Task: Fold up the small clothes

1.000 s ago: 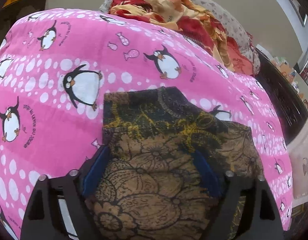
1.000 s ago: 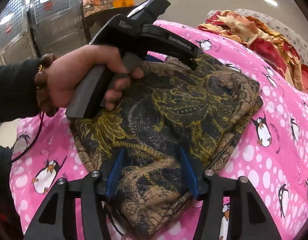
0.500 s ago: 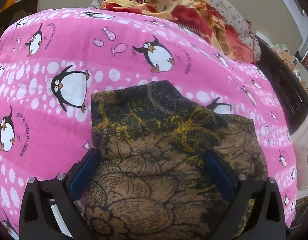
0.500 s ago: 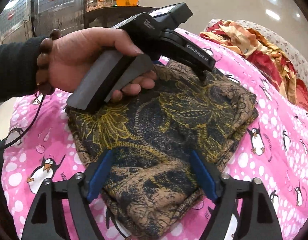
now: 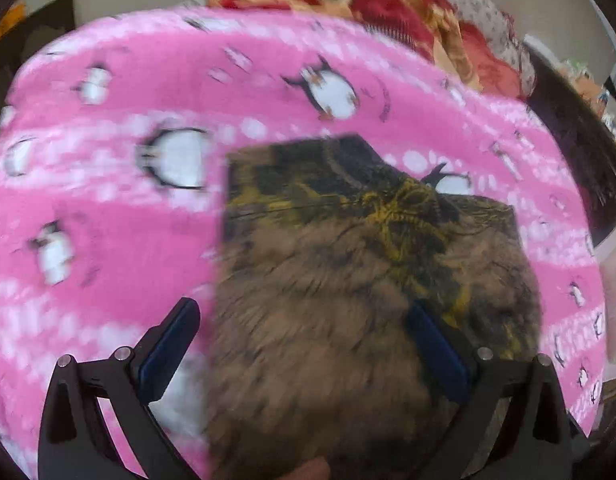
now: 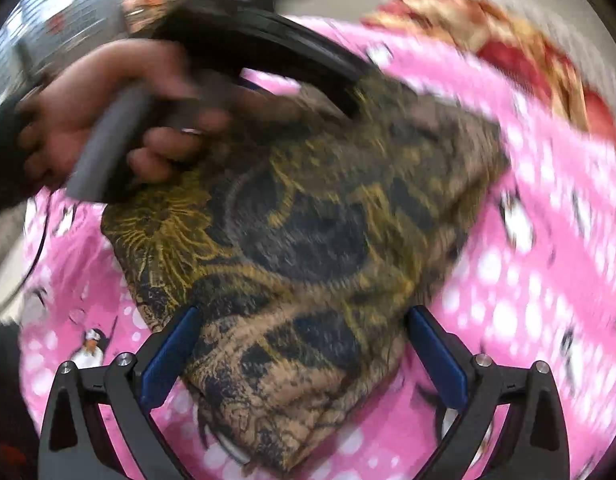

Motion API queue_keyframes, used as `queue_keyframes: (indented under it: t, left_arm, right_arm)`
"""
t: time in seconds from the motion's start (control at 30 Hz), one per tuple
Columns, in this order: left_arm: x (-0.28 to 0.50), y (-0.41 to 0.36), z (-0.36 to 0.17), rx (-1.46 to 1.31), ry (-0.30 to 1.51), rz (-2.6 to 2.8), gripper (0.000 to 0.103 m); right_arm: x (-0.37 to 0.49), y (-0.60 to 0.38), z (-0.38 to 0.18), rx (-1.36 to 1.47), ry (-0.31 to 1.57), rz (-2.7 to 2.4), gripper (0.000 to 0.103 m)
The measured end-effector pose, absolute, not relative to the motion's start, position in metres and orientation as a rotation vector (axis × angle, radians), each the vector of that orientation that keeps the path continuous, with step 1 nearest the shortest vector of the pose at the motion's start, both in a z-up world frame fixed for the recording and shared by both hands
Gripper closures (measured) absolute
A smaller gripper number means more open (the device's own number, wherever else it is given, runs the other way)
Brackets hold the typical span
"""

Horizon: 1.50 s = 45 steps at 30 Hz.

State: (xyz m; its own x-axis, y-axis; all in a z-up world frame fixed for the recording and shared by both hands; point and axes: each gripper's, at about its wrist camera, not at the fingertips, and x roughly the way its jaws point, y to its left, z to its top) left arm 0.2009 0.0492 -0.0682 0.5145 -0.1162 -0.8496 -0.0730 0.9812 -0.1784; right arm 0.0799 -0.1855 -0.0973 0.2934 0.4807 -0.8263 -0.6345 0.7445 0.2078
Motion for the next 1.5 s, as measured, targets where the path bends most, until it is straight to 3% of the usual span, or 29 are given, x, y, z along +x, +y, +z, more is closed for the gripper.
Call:
queue_keyframes:
  t: [0.1,0.2,0.57,0.77,1.5]
  left_arm:
    - [0.155,0.058,-0.039,-0.123,0.946,0.014,0.000]
    - [0.113,0.071,-0.034,-0.110,0.971,0.028,0.000]
    - [-0.009,0.025,-0.023,0.020,0.937,0.065,0.000]
    - [-0.026,0.018,-0.011,0.037,0.919,0.104,0.000]
    - [-0.025,0.012,-0.026,-0.009,0.989,0.068,0.000]
  right_arm:
    - [0.075,-0.205,-0.093,-0.052,1.088,0.683,0.000]
    - [0.055,-0.218,-0.082,-0.036,1.079,0.570,0.000]
    - [0.000,-0.248,-0.005,0.098,0.937,0.222,0.000]
    - [-0.018,-0.236,0.021,0.034,0.884,0.239,0.000]
    - [-0.017,-0.221,0.015,-0.004,0.922,0.264,0.000]
